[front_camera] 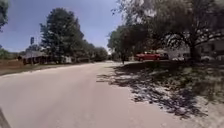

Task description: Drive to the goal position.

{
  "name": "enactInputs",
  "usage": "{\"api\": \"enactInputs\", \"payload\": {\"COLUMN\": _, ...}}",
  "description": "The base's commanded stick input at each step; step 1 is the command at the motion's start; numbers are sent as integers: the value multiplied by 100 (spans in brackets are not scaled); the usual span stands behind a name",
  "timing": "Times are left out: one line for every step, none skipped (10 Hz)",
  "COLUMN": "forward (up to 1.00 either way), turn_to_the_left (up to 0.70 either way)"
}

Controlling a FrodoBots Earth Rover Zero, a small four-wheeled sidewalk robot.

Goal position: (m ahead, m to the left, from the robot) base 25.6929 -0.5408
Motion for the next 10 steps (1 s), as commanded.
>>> {"api": "enactInputs", "payload": {"forward": 70, "turn_to_the_left": -4}}
{"api": "enactInputs", "payload": {"forward": 70, "turn_to_the_left": -8}}
{"api": "enactInputs", "payload": {"forward": 70, "turn_to_the_left": -14}}
{"api": "enactInputs", "payload": {"forward": 70, "turn_to_the_left": -34}}
{"api": "enactInputs", "payload": {"forward": 70, "turn_to_the_left": -25}}
{"api": "enactInputs", "payload": {"forward": 70, "turn_to_the_left": -16}}
{"api": "enactInputs", "payload": {"forward": 70, "turn_to_the_left": -8}}
{"api": "enactInputs", "payload": {"forward": 70, "turn_to_the_left": 0}}
{"api": "enactInputs", "payload": {"forward": 70, "turn_to_the_left": 0}}
{"api": "enactInputs", "payload": {"forward": 70, "turn_to_the_left": 0}}
